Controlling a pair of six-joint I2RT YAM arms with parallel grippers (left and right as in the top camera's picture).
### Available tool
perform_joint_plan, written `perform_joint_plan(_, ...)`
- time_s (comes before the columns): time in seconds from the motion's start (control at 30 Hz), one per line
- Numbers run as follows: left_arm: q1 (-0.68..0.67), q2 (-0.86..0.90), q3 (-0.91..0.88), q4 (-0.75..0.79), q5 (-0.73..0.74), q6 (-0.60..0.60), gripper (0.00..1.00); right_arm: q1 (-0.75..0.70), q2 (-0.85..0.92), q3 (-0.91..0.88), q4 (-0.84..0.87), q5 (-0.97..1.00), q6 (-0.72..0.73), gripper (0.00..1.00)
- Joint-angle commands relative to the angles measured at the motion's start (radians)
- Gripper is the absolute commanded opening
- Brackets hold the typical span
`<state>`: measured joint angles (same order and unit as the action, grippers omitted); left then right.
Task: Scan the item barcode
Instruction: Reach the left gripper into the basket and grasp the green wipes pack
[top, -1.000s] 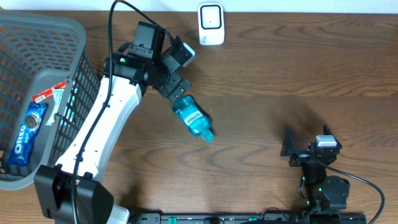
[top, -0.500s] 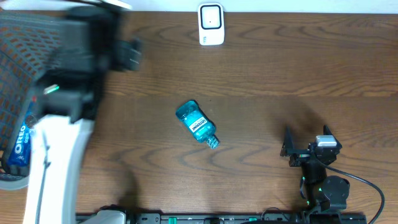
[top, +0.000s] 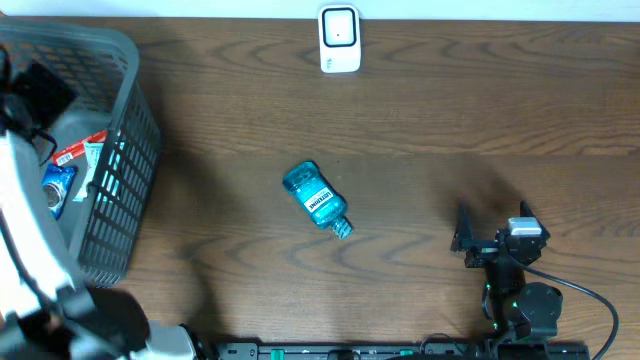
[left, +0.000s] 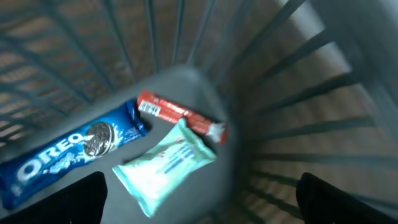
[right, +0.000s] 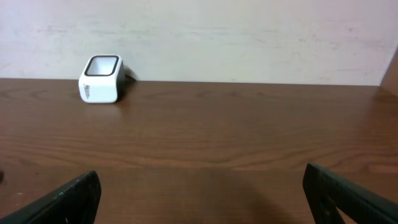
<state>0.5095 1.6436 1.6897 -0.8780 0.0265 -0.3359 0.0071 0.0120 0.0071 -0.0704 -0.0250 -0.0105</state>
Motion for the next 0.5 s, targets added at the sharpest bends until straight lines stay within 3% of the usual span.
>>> perform_joint_plan(0.0, 0.001, 0.121, -0.011, 0.012, 0.041, 0.222, 0.96, 0.008, -0.005, -0.002, -0.004, 0.009, 0.01, 0.99)
perform_joint_plan(0.17, -0.005, 0.275, -0.011, -0.014, 0.041, 0.461, 0.95, 0.008, -0.005, -0.002, -0.004, 0.009, 0.01, 0.99)
perform_joint_plan(0.47, -0.005, 0.456, -0.011, -0.026, 0.034, 0.631, 0.95, 0.008, -0.005, -0.002, -0.004, 0.009, 0.01, 0.99)
